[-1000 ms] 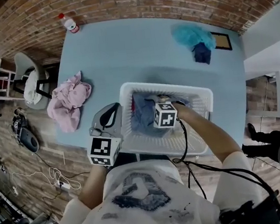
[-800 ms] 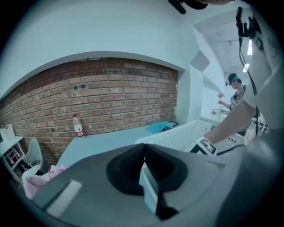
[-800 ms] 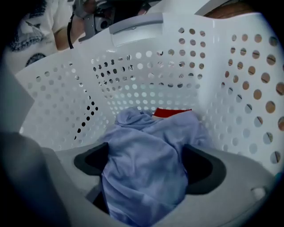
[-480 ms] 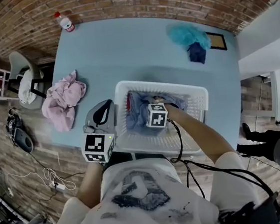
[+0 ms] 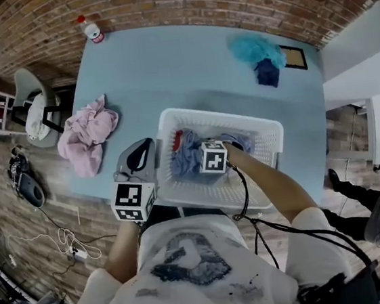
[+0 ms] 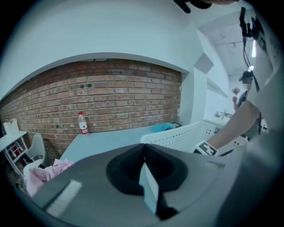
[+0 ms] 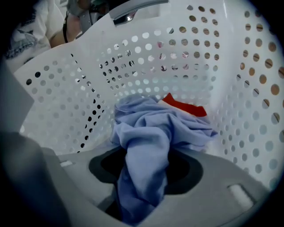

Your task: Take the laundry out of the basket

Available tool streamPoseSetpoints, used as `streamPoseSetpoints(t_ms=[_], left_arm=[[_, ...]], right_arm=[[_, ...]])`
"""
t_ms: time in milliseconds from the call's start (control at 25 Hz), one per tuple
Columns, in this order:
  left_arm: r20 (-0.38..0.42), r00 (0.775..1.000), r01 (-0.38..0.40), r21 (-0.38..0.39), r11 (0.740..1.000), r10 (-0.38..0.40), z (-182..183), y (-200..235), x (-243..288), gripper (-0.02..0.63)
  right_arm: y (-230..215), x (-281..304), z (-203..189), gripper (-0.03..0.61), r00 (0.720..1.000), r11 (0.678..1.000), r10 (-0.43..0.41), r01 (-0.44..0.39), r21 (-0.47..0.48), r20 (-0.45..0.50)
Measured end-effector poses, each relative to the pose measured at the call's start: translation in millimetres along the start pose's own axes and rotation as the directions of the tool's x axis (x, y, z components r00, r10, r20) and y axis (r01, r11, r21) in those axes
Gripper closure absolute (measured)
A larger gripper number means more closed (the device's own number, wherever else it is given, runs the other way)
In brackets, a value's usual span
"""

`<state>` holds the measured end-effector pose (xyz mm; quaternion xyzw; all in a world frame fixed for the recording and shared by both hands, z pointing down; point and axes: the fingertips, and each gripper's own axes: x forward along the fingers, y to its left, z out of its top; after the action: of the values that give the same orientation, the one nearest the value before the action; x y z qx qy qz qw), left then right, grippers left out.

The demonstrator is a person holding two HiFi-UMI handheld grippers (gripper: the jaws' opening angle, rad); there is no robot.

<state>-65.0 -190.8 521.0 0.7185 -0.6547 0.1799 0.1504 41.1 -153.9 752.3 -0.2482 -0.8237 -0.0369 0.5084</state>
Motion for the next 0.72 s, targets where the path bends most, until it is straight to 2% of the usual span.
streamPoseSetpoints(t_ms=[280,560,720], left_arm=[[0.008,1.0,-0.002,-0.008,1.0,0.002,-1.5,-0.9,-6.3,0.621],[0.006,1.0,-0.015,-0.021,1.0,0.015,-8.7,6.3,-18.6,0.621],[0.006,1.0,-0.012,-0.031,0.999,0.012,-12.9,10.1,-23.2,0.621]], right_arm=[[9.4,-3.2,0.9,0.419,1.0,1.0,0.026,-0.027,0.01,0.012],[8.7,-12.7,5.1,0.434,1.0,0.999,0.021,-0.021,0.024,0.023],[6.0,-26.8,7.0,0.436,0.999,0.998,-0.009,0.007,0.067,0.032]])
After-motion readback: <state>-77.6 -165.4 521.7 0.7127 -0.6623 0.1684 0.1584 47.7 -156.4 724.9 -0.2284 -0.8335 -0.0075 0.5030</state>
